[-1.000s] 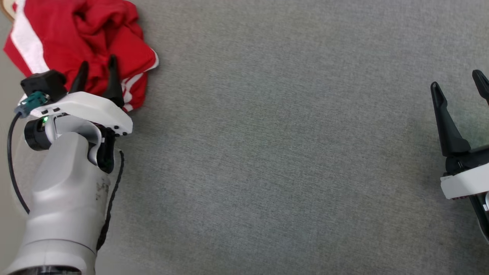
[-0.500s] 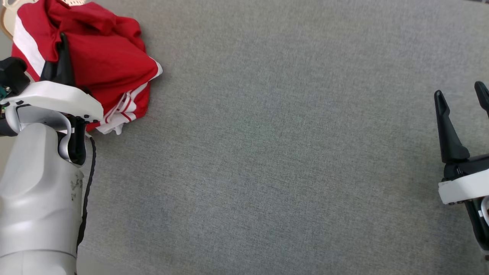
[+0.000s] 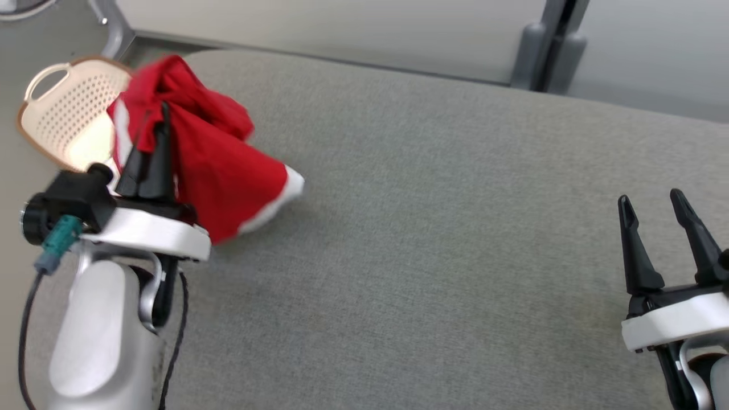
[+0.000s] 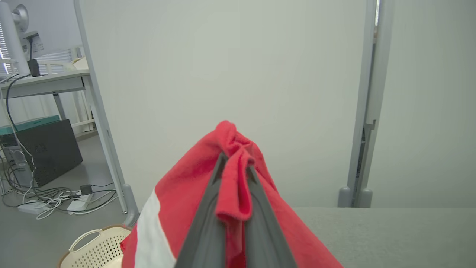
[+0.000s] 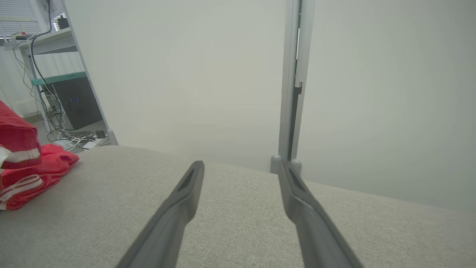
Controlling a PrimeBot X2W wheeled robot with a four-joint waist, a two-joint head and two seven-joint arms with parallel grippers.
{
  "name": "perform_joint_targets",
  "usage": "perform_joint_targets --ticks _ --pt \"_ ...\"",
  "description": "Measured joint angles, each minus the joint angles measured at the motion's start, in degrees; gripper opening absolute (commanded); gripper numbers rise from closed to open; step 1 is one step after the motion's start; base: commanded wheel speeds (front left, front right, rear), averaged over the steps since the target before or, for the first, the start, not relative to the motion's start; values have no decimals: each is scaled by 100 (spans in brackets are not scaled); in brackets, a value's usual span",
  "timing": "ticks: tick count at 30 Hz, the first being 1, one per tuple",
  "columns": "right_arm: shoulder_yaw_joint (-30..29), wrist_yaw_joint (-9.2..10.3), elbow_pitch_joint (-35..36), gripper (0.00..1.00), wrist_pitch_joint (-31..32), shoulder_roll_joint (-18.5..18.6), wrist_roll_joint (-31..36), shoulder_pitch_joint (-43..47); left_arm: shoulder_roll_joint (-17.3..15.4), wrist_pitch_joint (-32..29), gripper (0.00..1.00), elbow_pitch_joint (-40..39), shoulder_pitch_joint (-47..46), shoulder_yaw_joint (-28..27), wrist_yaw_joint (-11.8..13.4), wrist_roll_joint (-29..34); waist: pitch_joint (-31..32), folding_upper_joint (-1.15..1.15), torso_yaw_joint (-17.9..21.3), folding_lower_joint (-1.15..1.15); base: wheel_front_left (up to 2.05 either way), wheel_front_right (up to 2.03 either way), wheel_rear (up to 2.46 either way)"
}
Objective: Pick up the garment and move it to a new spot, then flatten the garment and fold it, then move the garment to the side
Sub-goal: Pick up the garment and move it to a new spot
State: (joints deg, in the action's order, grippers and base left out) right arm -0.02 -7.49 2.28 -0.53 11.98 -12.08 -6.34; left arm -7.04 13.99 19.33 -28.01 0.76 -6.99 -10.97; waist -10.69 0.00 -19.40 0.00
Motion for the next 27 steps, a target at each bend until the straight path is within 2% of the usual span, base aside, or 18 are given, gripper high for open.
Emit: perform_joint_targets --ticks 9,14,21,27 --pt "-23 0 -41 100 -33 -180 10 174 144 -697 0 -1437 948 616 -5 -21 367 0 646 0 0 0 0" --pt "80 0 -81 100 -83 -252 -18 144 272 -957 0 -1834 1137 1083 -7 -118 359 0 1149 0 0 0 0" --pt "236 0 -221 100 -260 -319 -133 -107 383 -1196 0 -1621 691 2012 -26 -330 133 0 2058 0 0 0 0" --pt "259 0 -488 100 -511 -424 -220 -217 414 -1379 0 -977 214 2787 -44 -386 -259 0 2838 0 0 0 0"
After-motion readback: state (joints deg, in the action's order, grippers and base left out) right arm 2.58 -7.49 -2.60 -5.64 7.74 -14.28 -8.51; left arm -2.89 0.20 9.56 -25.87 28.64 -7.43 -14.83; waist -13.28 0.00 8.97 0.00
